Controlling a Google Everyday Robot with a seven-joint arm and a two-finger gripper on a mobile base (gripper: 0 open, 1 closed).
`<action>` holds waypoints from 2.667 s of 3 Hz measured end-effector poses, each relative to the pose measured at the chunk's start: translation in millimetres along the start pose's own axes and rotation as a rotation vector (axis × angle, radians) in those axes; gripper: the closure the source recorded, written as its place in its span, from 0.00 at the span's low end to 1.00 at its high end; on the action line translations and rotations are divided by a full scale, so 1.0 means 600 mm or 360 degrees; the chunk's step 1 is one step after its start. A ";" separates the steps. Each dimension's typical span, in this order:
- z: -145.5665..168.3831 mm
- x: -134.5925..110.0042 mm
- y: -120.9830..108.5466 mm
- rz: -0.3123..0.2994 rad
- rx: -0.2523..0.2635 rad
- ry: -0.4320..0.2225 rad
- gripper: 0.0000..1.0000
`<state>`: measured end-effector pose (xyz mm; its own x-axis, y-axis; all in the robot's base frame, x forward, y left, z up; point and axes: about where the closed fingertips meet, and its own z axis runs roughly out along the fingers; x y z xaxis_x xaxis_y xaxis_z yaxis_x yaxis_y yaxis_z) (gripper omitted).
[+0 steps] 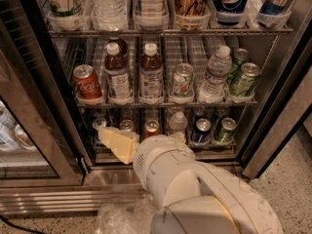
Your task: Pick blue plastic bottle from middle shelf of fridge
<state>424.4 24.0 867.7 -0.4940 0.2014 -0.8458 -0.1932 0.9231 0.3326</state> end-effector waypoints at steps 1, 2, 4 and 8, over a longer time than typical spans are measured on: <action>0.000 0.000 0.000 0.0000 0.0000 -0.0001 0.00; 0.000 0.000 0.000 0.0000 0.0000 -0.0001 0.00; 0.000 0.000 0.000 0.0000 0.0000 -0.0001 0.00; 0.072 -0.062 -0.036 -0.0087 -0.0240 -0.0010 0.00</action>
Offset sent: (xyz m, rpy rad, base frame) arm 0.0877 0.0734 0.0012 0.0159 -0.0998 0.0364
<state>483.4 10.6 874.0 -0.4738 0.1548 -0.8669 -0.3449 0.8732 0.3444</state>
